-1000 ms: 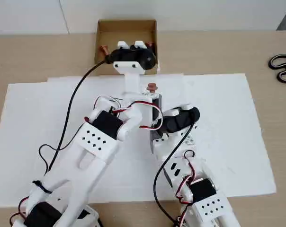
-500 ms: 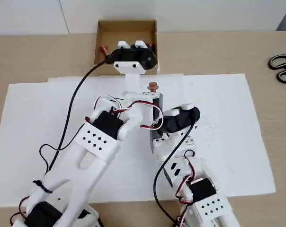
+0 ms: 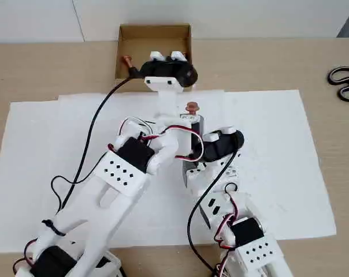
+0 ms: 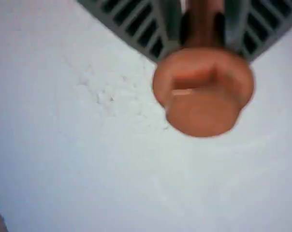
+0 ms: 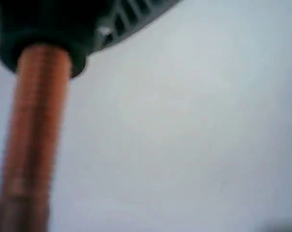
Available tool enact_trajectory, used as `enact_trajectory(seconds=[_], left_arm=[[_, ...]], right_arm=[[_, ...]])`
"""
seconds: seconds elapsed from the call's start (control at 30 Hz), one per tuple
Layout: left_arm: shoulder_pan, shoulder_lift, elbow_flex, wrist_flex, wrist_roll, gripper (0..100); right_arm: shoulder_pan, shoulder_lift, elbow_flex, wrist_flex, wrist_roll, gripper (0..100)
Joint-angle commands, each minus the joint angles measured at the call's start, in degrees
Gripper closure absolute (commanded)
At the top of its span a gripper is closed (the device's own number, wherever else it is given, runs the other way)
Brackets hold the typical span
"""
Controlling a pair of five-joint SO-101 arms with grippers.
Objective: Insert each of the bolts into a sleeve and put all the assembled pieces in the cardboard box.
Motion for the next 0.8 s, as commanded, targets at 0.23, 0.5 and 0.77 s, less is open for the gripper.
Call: enact_trajectory(seconds=[0.23,0.5,0.77], left_arm=[[0.35,-2.29,-2.33,-1.32,0.26,99],[0.44,-2.64,0.13,-1.41,0.0,99],[0.44,-2.64,0.84,-0.53,-0.09,99]], right_arm=[[-0.31,-1.27,-0.62,-1.36,-0.44,99.5],[-0.31,-1.27,-0.62,-1.45,-0.44,99.5],[-0.31,-1.27,-0.62,-1.54,-0.44,99.5]])
